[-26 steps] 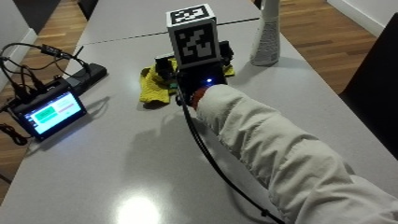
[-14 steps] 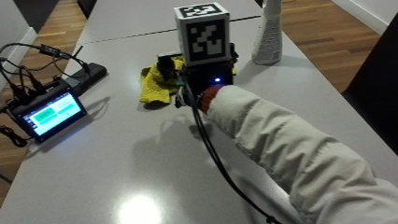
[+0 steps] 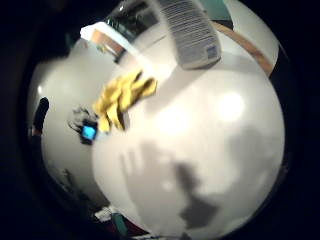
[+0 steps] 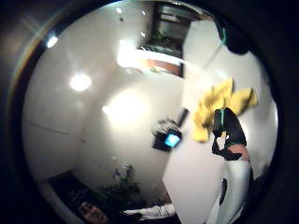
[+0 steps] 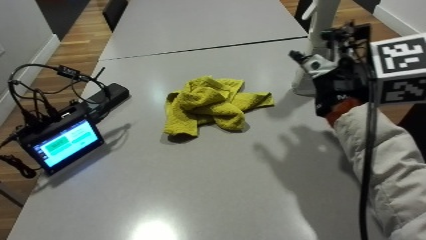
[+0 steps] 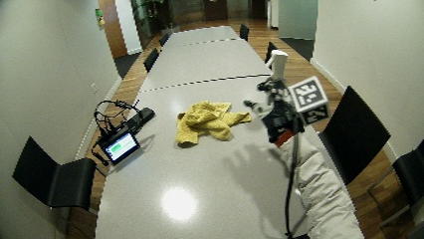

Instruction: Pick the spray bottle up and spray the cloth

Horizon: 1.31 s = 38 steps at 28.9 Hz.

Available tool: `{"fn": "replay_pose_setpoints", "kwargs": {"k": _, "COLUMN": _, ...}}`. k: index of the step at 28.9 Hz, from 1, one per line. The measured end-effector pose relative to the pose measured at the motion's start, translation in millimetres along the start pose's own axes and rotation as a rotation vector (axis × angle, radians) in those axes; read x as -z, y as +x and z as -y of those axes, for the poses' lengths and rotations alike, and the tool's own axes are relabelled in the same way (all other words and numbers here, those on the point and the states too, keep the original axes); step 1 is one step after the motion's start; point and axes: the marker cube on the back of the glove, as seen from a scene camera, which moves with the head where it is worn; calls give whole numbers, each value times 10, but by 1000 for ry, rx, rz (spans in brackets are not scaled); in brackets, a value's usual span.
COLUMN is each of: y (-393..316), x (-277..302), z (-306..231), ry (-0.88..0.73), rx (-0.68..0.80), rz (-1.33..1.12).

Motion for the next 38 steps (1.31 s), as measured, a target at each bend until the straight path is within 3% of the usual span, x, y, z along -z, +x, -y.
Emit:
{"fn": "replay_pose_setpoints", "kwargs": {"k": 7, "y": 736, "x": 723, "z": 500, "ry": 288, "rx": -88, "rz": 16}}
{"fn": "replay_pose_setpoints", "kwargs": {"k": 12, "y": 816, "x": 937, "z": 670, "ry": 307, "rx": -151, "rz": 45}}
{"fn": "replay_pose_setpoints", "kwargs": {"k": 27, "y": 881, "x": 1435, "z": 755, "ry": 525, "rx": -79, "rz": 122}}
{"fn": "replay_pose_setpoints", "kwargs": {"k": 33, "y": 728, "x": 1287, "z": 752, "ry": 455, "rx": -101, "rz": -91}}
{"fn": "replay_pose_setpoints", "kwargs": {"k": 38, "y": 134, "x": 989, "z": 950, "ry": 327, "rx": 46, "rz": -589}}
